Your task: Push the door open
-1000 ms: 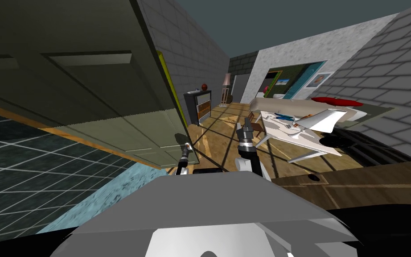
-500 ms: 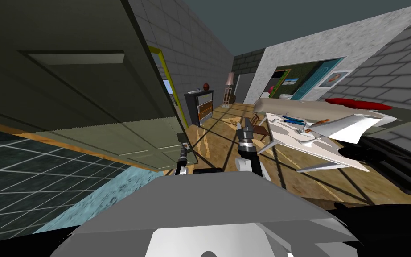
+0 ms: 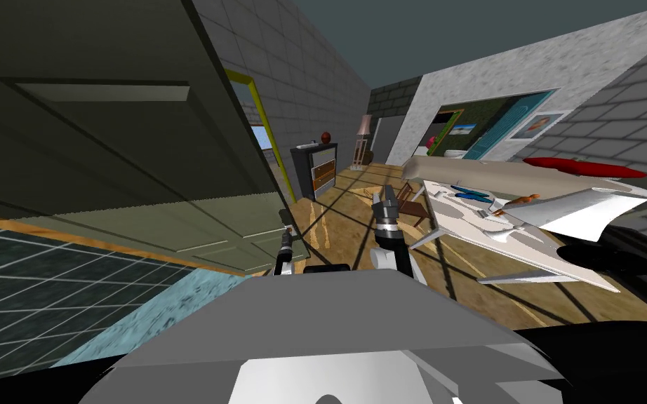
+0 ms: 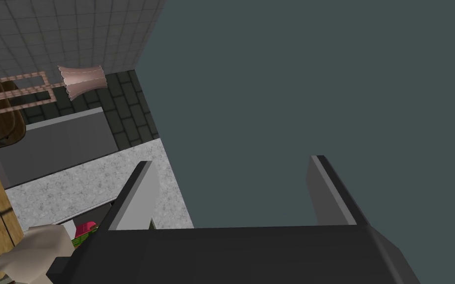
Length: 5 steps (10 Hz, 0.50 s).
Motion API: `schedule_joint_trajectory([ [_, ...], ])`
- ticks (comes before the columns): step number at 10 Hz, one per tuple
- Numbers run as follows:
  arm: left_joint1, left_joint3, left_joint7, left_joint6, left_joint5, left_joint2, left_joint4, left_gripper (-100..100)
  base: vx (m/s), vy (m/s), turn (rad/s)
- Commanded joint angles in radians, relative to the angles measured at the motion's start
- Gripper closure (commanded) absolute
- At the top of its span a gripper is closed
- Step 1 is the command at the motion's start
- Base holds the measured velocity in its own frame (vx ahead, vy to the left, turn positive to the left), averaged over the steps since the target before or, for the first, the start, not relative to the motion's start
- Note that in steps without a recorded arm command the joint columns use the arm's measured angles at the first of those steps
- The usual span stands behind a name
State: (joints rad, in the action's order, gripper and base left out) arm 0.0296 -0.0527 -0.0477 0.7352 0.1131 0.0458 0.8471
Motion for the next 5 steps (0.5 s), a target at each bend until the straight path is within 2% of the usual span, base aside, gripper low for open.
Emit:
schedule_joint_trajectory([
  [1, -0.007, -0.026, -0.008, 0.003, 0.011, 0.008, 0.002, 100, 0.202, -0.071, 0.087],
  [5, -0.011, -0.075, -0.023, 0.006, 0.035, 0.006, -0.004, 100, 0.197, -0.063, 0.068],
])
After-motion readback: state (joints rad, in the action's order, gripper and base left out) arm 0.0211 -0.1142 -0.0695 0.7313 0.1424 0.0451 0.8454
